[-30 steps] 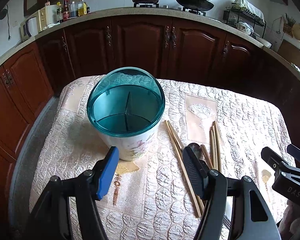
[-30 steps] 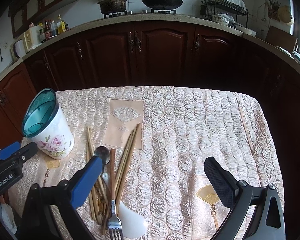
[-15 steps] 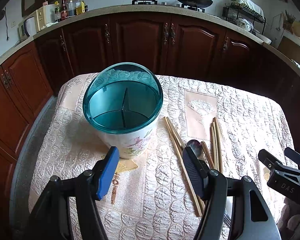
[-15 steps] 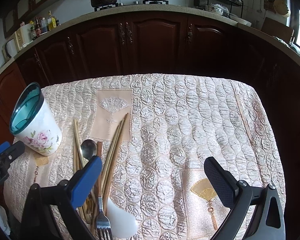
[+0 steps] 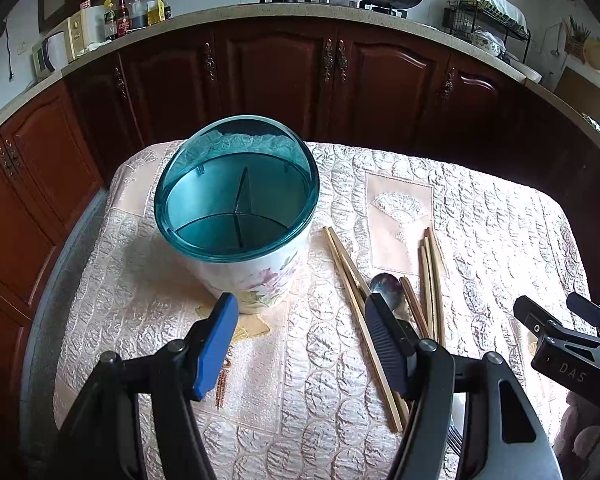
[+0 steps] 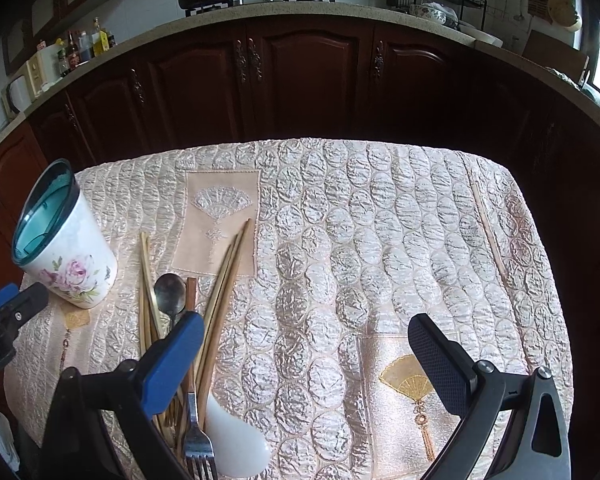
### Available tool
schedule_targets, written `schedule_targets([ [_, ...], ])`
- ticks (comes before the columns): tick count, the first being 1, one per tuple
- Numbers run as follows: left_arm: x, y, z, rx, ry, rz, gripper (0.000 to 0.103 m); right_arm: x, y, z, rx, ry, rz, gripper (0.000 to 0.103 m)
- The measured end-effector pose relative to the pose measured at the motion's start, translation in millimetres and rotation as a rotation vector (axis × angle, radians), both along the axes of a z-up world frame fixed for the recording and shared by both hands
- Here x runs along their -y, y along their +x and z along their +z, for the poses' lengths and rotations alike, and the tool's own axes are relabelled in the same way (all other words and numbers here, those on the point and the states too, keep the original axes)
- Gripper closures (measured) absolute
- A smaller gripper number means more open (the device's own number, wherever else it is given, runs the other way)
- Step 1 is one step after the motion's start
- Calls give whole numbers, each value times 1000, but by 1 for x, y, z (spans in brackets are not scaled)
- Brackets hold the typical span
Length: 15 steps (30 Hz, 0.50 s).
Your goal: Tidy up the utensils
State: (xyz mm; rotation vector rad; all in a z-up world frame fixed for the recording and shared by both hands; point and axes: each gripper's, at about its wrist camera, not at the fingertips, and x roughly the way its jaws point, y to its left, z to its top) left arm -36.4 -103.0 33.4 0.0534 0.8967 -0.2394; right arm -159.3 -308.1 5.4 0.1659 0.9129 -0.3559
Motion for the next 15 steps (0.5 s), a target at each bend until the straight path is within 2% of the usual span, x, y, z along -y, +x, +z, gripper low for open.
schedule_targets([
  [15, 1, 3, -5, -16, 4, 0, 36, 15, 7, -19, -67, 19, -34, 0],
])
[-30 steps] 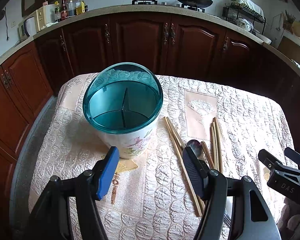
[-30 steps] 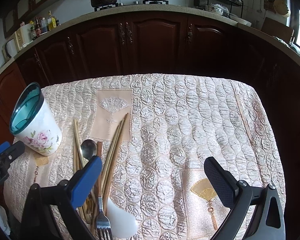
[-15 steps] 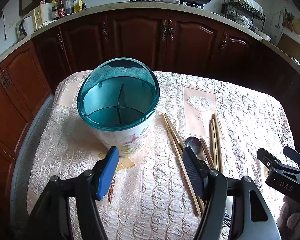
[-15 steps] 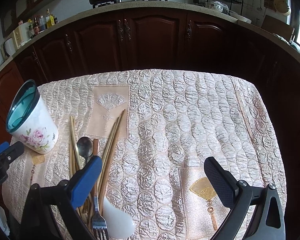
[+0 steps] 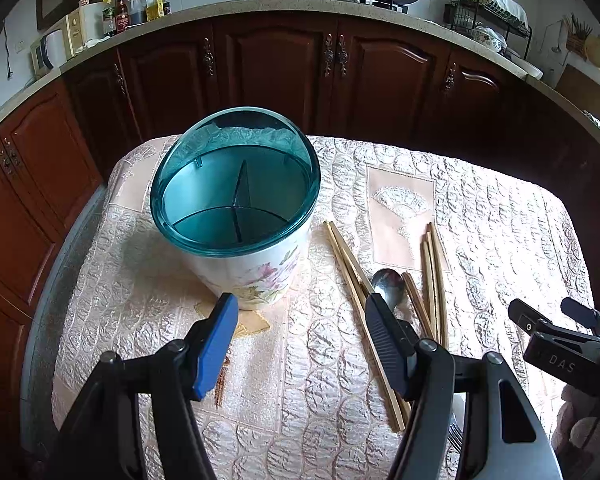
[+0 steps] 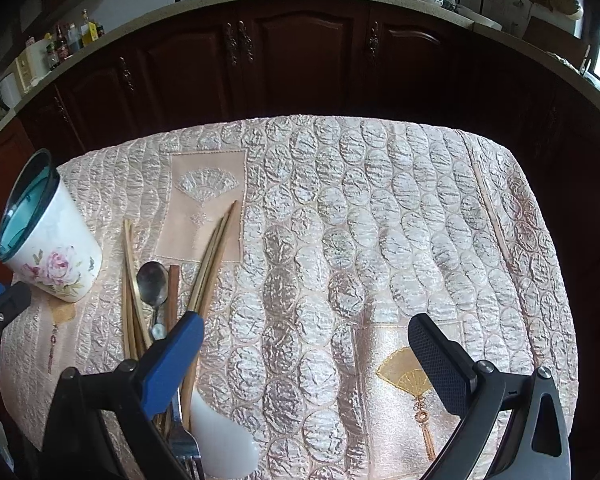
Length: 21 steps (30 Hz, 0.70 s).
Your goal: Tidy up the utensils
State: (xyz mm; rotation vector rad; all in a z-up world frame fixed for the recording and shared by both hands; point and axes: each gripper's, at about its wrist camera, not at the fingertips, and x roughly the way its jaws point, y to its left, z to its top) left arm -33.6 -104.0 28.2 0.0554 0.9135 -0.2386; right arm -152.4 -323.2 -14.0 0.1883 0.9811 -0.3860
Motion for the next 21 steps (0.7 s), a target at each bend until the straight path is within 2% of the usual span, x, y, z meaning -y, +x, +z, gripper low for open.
schedule_targets([
  [10, 2, 2, -2, -10, 2, -1, 36, 12, 1, -17, -37, 5, -27, 0],
  [21, 3, 1, -6, -16, 6, -4, 36, 14, 2, -20, -43, 12, -27, 0],
])
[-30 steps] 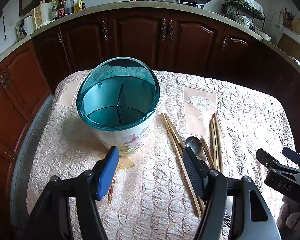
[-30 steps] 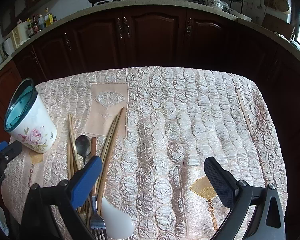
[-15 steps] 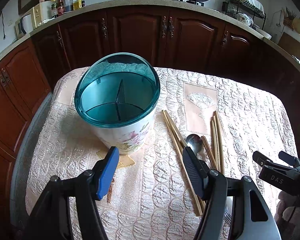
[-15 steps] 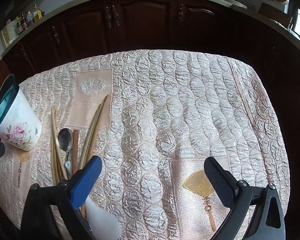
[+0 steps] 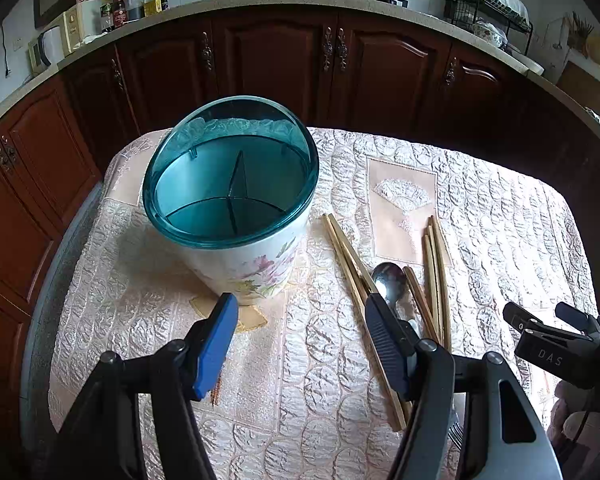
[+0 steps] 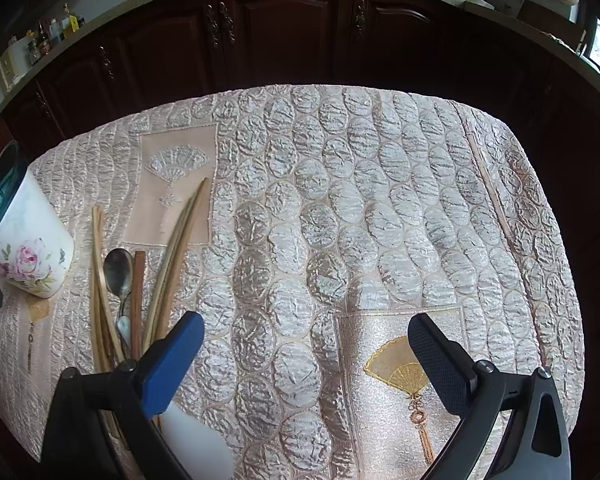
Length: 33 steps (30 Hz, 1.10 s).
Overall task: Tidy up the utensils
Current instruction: 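Close the right gripper on a wooden chopstick while the left gripper closes on another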
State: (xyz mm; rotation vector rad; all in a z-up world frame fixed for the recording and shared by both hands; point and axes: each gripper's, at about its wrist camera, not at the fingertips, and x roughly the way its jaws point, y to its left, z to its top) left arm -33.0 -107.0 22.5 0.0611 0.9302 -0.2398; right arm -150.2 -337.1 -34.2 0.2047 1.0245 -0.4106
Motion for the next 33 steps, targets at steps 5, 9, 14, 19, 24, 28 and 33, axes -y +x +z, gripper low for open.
schedule_targets([
  [5, 1, 0, -4, -5, 1, -4, 36, 1, 1, -2, 2, 3, 3, 0],
  [9, 1, 2, -12, -32, -23, -14, 36, 3, 4, -5, 12, 20, 31, 1],
  [14, 9, 5, -27, -70, -22, -43, 36, -3, 15, -8, 17, 104, 116, 10],
  [19, 23, 14, -45, -126, -47, -71, 44, -18, 32, -11, 21, 144, 206, 25],
  [24, 36, 24, -64, -178, -54, -82, 60, -23, 53, -21, 16, 184, 247, 49],
  [28, 41, 34, -79, -212, -74, -70, 66, -22, 68, -31, 18, 213, 251, 54],
  [33, 45, 41, -85, -211, -96, -66, 74, -24, 84, -39, 9, 209, 263, 64],
])
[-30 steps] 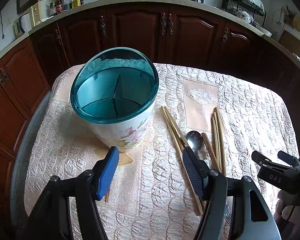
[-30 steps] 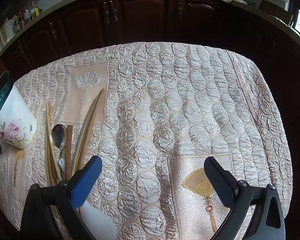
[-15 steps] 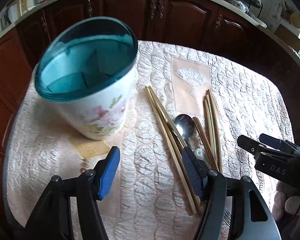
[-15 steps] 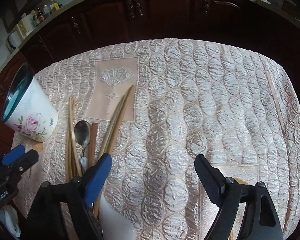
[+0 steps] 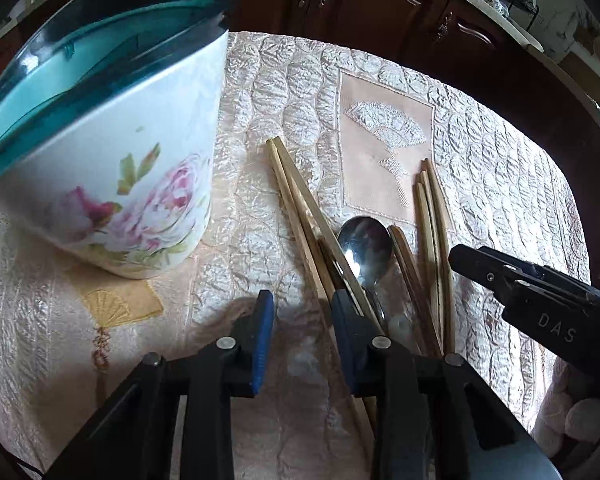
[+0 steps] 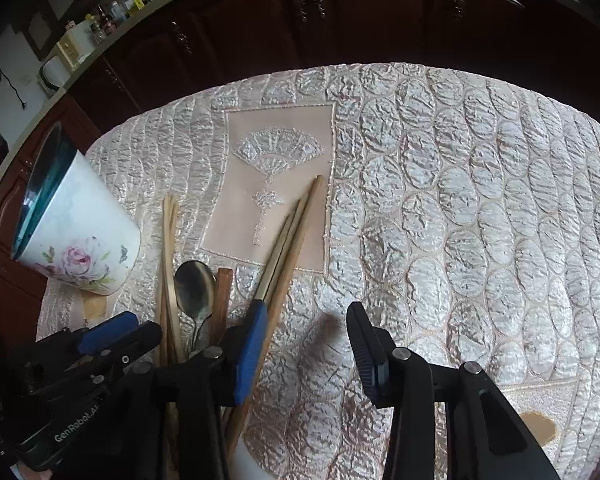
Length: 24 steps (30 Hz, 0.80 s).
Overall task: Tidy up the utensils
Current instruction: 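Close the right gripper on a wooden chopstick while the left gripper closes on another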
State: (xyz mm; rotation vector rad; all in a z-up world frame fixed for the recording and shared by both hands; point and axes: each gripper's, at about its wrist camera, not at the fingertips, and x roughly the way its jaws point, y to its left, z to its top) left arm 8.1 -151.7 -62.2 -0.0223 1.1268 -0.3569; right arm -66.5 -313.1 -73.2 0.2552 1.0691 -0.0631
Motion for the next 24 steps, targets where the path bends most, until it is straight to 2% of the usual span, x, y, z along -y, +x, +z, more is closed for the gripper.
schedule_targets([
  [4, 6, 3, 0, 1, -12, -16, 85, -3, 9, -6, 9, 20, 1, 69],
  [6, 8, 3, 2, -10, -31, -24, 95, -8, 14, -8, 14, 24, 16, 77],
  [9, 7, 3, 4, -21, -42, -35, 97, -16, 20, -12, 14, 31, 34, 91],
  [10, 6, 5, 4, -30, -52, -40, 98, -16, 18, -12, 16, 25, 35, 93],
  [15, -7, -3, 1, -35, -40, -67, 101, -7, 5, -11, 6, 7, 15, 95],
  [20, -18, -8, 1, -46, -42, -77, 101, 7, -2, -9, -24, -55, -19, 97],
  [24, -22, -11, 11, -35, -50, -52, 101, 22, -6, -7, 1, 16, -34, 93],
])
